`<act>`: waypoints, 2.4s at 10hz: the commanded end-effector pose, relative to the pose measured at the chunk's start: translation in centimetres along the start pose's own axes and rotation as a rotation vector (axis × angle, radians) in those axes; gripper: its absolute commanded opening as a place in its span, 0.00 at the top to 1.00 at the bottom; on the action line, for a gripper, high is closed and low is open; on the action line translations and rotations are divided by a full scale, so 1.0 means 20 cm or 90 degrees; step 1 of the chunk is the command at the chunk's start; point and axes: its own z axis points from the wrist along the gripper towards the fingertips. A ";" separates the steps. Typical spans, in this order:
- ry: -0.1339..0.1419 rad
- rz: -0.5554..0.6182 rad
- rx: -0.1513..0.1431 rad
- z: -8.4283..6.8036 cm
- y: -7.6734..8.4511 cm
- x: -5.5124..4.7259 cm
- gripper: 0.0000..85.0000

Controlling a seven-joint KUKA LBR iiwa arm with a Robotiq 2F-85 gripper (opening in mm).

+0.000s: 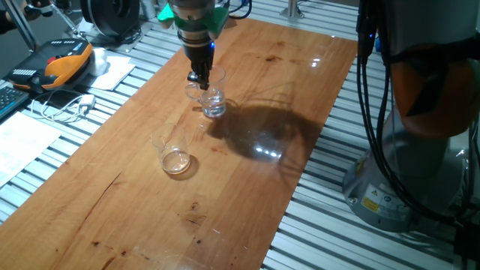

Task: Pour the water from one cup into another empty cup

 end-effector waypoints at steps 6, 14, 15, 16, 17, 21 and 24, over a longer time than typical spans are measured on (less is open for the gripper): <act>0.003 -0.004 -0.004 -0.10 0.01 0.00 1.00; 0.032 0.032 -0.055 -0.35 0.10 -0.04 1.00; 0.036 0.038 -0.063 -0.39 0.12 -0.05 1.00; 0.038 0.046 -0.065 -0.41 0.14 -0.05 1.00; 0.040 0.059 -0.071 -0.44 0.18 -0.05 1.00; 0.048 0.087 -0.096 -0.51 0.26 -0.03 1.00; 0.050 0.078 -0.086 -0.51 0.26 -0.03 1.00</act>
